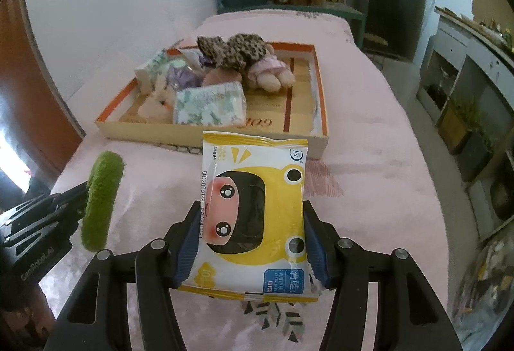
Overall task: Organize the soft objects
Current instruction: 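Carry the green ring with the left tool while the right carries the wipes pack into the lid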
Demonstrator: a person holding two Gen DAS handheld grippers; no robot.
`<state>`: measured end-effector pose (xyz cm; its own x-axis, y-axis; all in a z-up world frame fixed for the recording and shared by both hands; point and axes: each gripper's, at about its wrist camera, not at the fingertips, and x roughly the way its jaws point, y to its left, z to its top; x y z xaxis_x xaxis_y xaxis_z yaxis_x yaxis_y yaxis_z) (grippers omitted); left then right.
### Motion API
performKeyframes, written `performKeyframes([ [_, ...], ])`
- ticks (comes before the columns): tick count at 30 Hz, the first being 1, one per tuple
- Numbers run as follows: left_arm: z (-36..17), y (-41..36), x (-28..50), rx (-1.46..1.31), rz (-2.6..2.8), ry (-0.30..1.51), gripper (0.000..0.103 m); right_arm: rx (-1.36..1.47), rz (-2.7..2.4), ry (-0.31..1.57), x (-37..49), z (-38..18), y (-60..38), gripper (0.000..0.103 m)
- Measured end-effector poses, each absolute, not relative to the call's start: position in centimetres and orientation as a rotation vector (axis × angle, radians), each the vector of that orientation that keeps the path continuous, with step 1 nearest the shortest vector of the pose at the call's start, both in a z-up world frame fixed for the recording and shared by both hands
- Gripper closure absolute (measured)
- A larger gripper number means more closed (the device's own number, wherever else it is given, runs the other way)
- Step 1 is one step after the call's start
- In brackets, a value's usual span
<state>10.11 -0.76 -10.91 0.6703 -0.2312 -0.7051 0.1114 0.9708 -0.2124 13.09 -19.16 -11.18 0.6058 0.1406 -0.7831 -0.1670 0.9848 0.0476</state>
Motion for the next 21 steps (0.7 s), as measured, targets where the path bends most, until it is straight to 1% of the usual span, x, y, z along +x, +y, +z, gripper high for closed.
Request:
performKeyframes([
  [11,-8.1,0.0,10.2,-0.157,-0.191,0.755,0.090,-0.067,0.206,0.835,13.0,-8.0,-18.2,0.043],
  [21,-4.4,0.8,12.4,-0.157,-0.170,0.673,0.090,-0.071,0.214,0.770,14.6,-5.2,-17.9,0.043],
])
